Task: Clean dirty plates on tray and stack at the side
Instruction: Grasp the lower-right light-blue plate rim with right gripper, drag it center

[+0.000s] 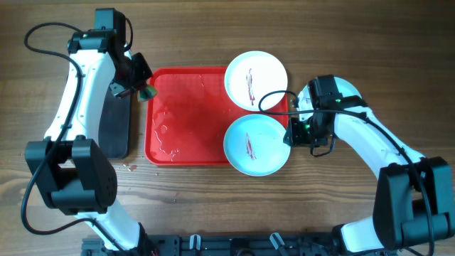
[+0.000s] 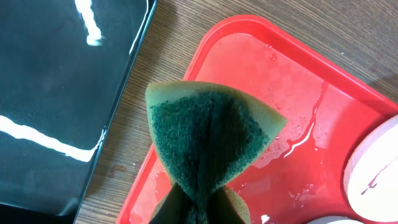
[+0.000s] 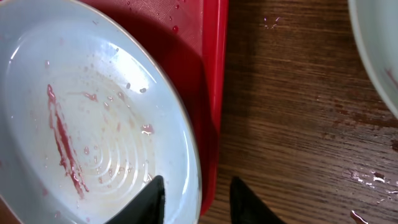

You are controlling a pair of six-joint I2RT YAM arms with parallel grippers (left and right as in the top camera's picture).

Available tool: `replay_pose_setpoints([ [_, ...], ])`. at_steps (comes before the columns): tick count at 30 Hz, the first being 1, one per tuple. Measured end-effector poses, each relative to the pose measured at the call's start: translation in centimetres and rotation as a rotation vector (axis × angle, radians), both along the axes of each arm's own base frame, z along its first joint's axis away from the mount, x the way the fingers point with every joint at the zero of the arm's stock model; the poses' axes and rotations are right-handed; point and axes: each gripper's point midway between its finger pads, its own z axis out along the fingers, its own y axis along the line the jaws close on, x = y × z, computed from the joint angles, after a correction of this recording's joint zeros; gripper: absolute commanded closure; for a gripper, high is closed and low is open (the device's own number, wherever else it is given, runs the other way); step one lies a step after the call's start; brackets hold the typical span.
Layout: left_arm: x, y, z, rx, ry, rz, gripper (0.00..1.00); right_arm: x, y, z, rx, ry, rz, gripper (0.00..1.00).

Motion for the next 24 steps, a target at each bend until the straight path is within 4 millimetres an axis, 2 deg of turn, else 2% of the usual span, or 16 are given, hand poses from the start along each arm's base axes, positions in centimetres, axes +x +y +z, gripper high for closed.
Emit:
replay_pose_setpoints([
  [5,0.0,0.0,0.0,0.0,0.0,0.0,0.96,0.0,1.1,-0.1,-0.009,-0.018,0.03,0.71],
  [6,0.0,0.0,0.0,0.0,0.0,0.0,0.96,-0.1,1.1,-0.1,-0.018,-0.018,0.033,0.74],
  [8,0.0,0.0,0.0,0.0,0.0,0.0,0.96,-0.4,0.9,-0.4,-0.036,-0.011,0.029,0.9],
  [10,0.0,0.0,0.0,0.0,0.0,0.0,0.96,-0.7,0.7,-0.7,-0.045,0.002,0.018,0.95],
  [18,0.0,0.0,0.0,0.0,0.001,0.0,0.96,-1.2,0.8,-0.7,-0.042,0.024,0.009,0.96],
  [19,0.0,0.0,0.0,0.0,0.001,0.0,0.96,-1.2,1.2,-0.6,-0.032,0.024,0.012,0.96],
  [21,0.0,0.0,0.0,0.0,0.0,0.0,0.96,-0.8,3.5,-0.2,-0.002,-0.005,0.021,0.96],
  [24,0.0,0.0,0.0,0.0,0.001,0.0,0.96,0.4,8.2,0.5,0.03,-0.097,-0.02,0.96],
])
